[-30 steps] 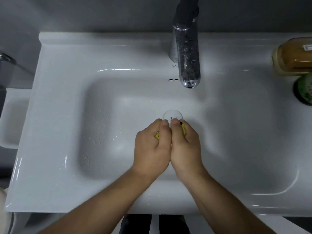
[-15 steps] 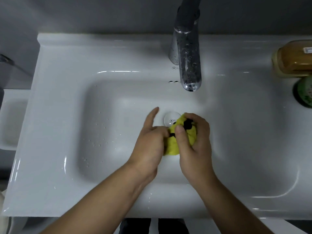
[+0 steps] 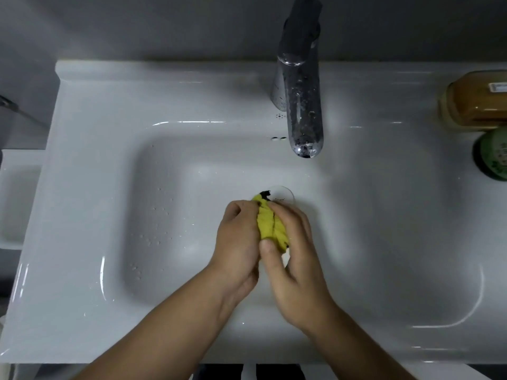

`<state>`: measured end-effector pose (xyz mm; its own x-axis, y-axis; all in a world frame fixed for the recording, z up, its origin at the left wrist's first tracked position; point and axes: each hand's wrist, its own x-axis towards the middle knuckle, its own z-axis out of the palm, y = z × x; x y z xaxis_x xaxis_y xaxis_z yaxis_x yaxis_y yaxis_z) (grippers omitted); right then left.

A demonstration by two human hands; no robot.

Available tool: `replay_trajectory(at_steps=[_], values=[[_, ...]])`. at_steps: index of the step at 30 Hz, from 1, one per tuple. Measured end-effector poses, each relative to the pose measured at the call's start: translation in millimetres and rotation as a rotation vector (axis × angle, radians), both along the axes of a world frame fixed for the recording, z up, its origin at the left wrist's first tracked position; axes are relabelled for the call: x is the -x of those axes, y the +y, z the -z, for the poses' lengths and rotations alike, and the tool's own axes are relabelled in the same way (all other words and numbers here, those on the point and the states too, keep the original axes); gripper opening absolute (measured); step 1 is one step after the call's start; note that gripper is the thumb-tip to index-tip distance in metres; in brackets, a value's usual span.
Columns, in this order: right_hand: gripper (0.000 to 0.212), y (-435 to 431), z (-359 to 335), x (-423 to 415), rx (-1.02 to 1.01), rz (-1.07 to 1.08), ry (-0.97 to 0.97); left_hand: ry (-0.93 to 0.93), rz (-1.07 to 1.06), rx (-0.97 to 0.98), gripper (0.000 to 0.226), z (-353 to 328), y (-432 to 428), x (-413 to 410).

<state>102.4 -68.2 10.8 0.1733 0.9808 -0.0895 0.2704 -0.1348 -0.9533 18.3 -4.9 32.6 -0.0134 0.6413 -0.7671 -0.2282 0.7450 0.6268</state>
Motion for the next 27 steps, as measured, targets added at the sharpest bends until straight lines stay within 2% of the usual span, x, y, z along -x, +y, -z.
replay_trajectory(at_steps=[3, 5, 7, 11, 16, 20, 23, 27], values=[[0.035, 3, 4, 3, -0.049, 0.023, -0.179, -0.035, 0.074, 0.008, 0.020, -5, -7, -5], [0.022, 13, 4, 2, -0.074, 0.079, -0.219, 0.004, 0.170, -0.057, 0.043, -7, -10, -8], [0.022, 22, 3, 3, -0.075, 0.111, -0.185, 0.116, 0.236, -0.170, 0.054, -7, -10, -9], [0.040, 36, -7, 9, 0.049, 0.195, 0.041, 0.267, 0.285, -0.403, 0.056, -4, -6, -5], [0.038, 56, -14, 9, 0.205, 0.347, 0.186, 0.366, 0.285, -0.566, 0.054, 1, 1, -3], [0.035, 66, -10, 14, 0.385, 0.422, 0.379, 0.504, 0.379, -0.735, 0.046, 12, 7, 4], [0.034, 65, -8, 14, 0.516, 0.436, 0.473, 0.585, 0.428, -0.827, 0.039, 19, 7, 8], [0.038, 60, -20, 8, 0.575, 0.417, 0.515, 0.618, 0.488, -0.894, 0.040, 12, 2, 10]])
